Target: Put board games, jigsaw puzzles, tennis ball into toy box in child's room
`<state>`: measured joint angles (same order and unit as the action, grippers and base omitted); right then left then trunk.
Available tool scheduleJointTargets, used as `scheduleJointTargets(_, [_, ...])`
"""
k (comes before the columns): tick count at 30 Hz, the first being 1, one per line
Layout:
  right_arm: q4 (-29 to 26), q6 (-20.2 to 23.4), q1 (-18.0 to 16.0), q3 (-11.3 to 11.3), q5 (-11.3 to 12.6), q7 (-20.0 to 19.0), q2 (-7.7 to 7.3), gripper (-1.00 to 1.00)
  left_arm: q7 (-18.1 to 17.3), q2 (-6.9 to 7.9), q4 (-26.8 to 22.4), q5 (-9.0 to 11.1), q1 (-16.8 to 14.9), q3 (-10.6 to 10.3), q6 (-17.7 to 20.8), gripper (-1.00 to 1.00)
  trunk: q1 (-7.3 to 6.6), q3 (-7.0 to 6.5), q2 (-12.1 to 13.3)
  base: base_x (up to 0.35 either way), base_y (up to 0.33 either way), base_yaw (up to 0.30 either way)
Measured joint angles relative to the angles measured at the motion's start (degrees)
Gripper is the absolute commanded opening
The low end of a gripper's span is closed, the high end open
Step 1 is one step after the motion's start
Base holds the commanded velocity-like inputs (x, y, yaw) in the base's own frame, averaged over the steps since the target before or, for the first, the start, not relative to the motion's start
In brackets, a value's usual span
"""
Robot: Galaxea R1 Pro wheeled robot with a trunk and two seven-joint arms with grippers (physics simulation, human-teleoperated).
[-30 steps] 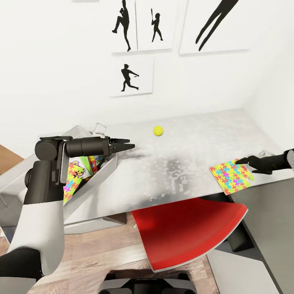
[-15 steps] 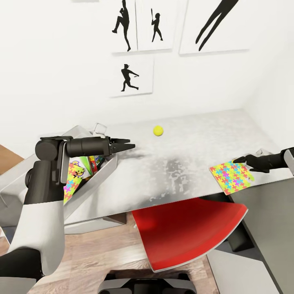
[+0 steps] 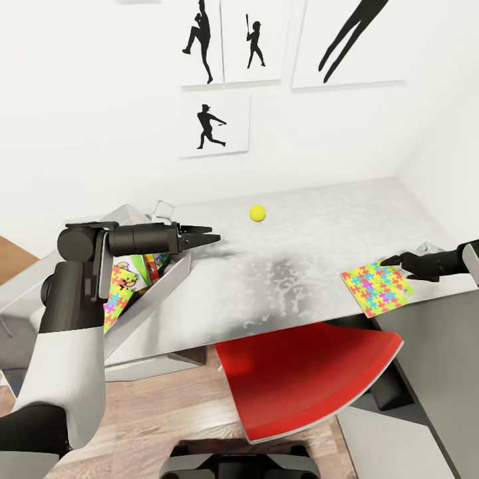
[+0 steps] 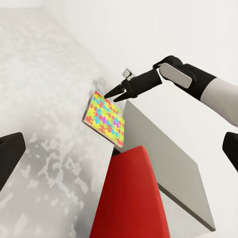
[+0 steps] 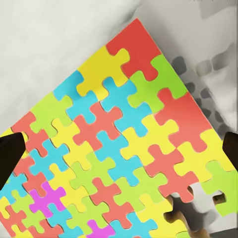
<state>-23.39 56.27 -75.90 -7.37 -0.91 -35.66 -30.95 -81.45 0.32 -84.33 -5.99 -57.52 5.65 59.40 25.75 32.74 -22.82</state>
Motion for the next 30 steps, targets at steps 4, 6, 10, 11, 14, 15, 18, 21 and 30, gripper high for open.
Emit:
scheduleJointTargets(4, [-0.02,0.01,0.0,0.06,-0.01,0.01,-0.01,1.0,-0.03,0.01,0.01,0.0,0.0,0.0,0.0,1.0,0.0,0.0,0.0,0.0,-0.103,0.0])
scheduleJointTargets(6, [-0.04,0.0,0.0,0.07,-0.02,0.01,-0.01,1.0,-0.05,-0.01,0.01,0.0,0.0,0.0,0.0,1.0,0.0,0.0,0.0,0.0,-0.072,0.0])
scheduleJointTargets(10, [-0.03,-0.01,0.0,0.08,-0.03,0.03,-0.01,1.0,-0.07,-0.09,0.0,0.0,0.0,0.0,0.0,1.0,0.0,0.0,0.0,0.0,-0.033,0.0])
scheduleJointTargets(11, [-0.02,-0.01,0.0,0.09,-0.03,0.04,-0.01,1.0,-0.07,-0.09,0.0,-0.02,0.0,0.0,0.0,1.0,0.0,0.0,0.0,0.0,-0.018,0.0])
scheduleJointTargets(14, [0.0,-0.01,0.0,0.09,-0.03,0.13,-0.01,1.0,-0.06,-0.06,0.0,-0.06,0.0,0.0,0.0,1.0,0.0,0.0,0.0,0.0,-0.01,0.0])
scheduleJointTargets(15, [0.0,-0.01,0.0,0.09,-0.03,0.16,-0.01,1.0,-0.06,-0.03,0.0,-0.06,0.0,0.0,0.0,1.0,0.0,0.0,0.0,0.0,-0.006,0.0])
scheduleJointTargets(18, [0.02,-0.01,0.0,0.1,-0.05,0.2,-0.01,1.0,-0.05,-0.01,0.0,-0.07,0.0,0.0,0.0,1.0,0.0,0.0,0.0,0.0,-0.005,0.0])
scheduleJointTargets(21, [0.02,-0.01,0.0,0.1,-0.07,0.24,-0.01,1.0,-0.03,0.02,0.0,-0.08,0.0,0.0,0.0,1.0,0.0,0.0,0.0,0.0,-0.003,0.0])
scheduleJointTargets(30, [-0.02,-0.13,0.0,-0.03,-0.04,0.22,-0.01,1.0,0.0,0.03,0.0,-0.09,0.0,0.0,-0.01,1.0,0.0,0.0,0.0,0.0,0.0,0.0])
